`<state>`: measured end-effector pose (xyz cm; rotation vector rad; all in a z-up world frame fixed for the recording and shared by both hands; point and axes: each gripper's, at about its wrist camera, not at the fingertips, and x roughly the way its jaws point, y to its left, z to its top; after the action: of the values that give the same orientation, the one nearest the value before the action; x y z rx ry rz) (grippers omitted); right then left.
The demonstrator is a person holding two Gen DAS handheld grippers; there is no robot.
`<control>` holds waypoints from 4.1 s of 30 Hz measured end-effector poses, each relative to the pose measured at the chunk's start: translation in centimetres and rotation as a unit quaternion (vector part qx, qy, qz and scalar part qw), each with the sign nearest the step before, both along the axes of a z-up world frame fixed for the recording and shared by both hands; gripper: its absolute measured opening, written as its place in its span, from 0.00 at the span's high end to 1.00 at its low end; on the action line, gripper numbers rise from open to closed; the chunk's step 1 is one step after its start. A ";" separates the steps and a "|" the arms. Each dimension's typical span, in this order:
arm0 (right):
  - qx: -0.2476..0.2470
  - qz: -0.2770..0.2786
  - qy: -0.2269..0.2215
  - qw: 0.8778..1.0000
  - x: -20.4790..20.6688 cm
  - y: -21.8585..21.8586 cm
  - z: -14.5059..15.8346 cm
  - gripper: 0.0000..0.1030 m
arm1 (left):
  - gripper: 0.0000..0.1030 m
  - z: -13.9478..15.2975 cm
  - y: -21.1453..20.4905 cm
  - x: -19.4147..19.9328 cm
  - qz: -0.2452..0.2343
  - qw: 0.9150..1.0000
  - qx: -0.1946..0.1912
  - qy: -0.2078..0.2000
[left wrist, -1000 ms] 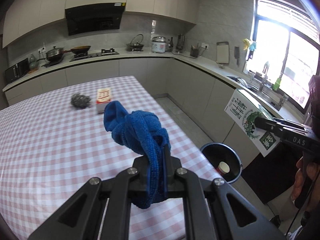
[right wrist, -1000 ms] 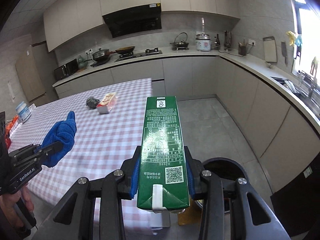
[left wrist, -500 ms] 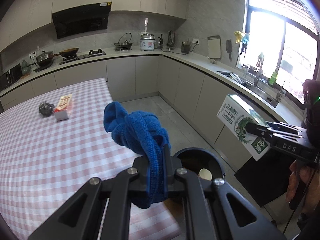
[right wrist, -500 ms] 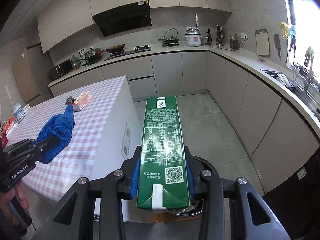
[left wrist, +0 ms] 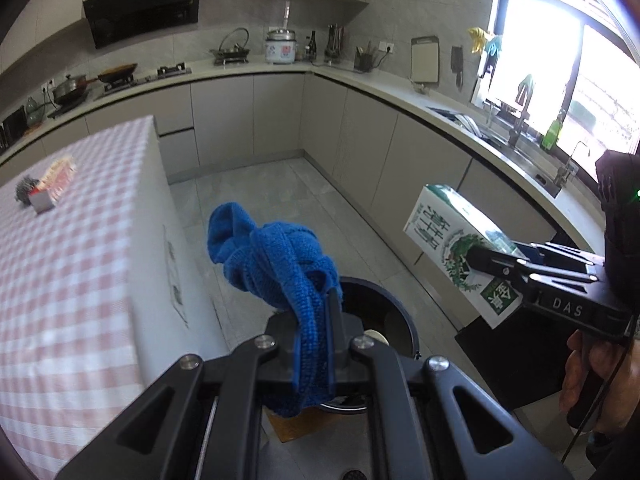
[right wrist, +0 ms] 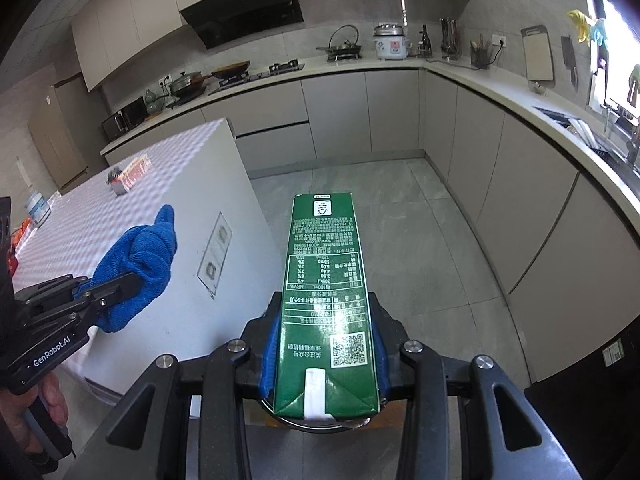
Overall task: Collect trash
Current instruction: 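Carry the green carton and blue towel in both tools over the black bin, then open both tools to drop the carton and towel into the bin, then move both tools back to the table toward the scrubber and red-white carton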
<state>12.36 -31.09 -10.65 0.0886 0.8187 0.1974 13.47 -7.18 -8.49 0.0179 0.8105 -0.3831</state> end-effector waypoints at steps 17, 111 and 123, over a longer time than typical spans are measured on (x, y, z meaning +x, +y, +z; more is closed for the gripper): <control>-0.024 0.114 0.092 0.989 5.2 -1.0 -12.7 0.61 | 0.90 -8.0 -4.7 2.5 0.000 0.995 -0.023 0.093; -0.022 0.144 -0.053 0.988 2.1 50.5 6.0 0.00 | 0.04 5.7 45.5 -7.8 0.225 0.973 0.004 -0.055; -0.069 0.117 -0.078 0.988 5.5 53.7 6.9 0.00 | 0.04 5.5 49.0 -6.1 0.248 0.967 0.016 -0.062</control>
<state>17.90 22.57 -3.72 -0.1530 0.6835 0.3631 7.36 41.86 -2.95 -0.1288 0.6685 0.1034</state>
